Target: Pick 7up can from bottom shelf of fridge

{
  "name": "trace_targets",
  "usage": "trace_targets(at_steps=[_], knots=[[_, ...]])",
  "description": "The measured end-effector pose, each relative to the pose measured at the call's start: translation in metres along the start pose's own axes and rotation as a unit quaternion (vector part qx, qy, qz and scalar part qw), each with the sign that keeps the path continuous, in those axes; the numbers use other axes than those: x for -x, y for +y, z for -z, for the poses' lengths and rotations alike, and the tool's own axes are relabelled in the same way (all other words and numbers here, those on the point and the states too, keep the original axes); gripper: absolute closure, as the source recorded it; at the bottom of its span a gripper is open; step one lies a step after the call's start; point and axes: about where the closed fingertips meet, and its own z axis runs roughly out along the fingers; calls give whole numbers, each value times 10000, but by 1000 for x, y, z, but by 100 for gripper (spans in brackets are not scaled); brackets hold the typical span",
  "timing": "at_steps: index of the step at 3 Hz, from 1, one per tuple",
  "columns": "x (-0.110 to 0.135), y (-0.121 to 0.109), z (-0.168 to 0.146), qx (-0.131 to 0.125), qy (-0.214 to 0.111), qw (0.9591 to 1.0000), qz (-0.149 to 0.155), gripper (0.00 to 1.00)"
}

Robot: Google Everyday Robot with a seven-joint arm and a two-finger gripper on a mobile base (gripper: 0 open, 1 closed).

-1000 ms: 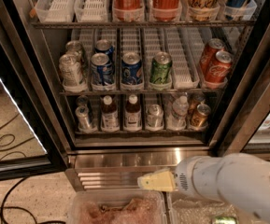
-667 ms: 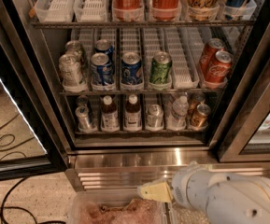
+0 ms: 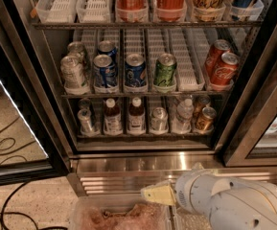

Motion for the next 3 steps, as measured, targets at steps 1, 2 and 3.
trace_targets(at_steps=[1, 2, 3], knots=[[-4, -16, 6, -154, 15, 9995, -268, 0], [0, -73, 36, -717, -260, 9929, -909, 0], [16, -136, 75, -1358, -678, 9765, -1530, 0]])
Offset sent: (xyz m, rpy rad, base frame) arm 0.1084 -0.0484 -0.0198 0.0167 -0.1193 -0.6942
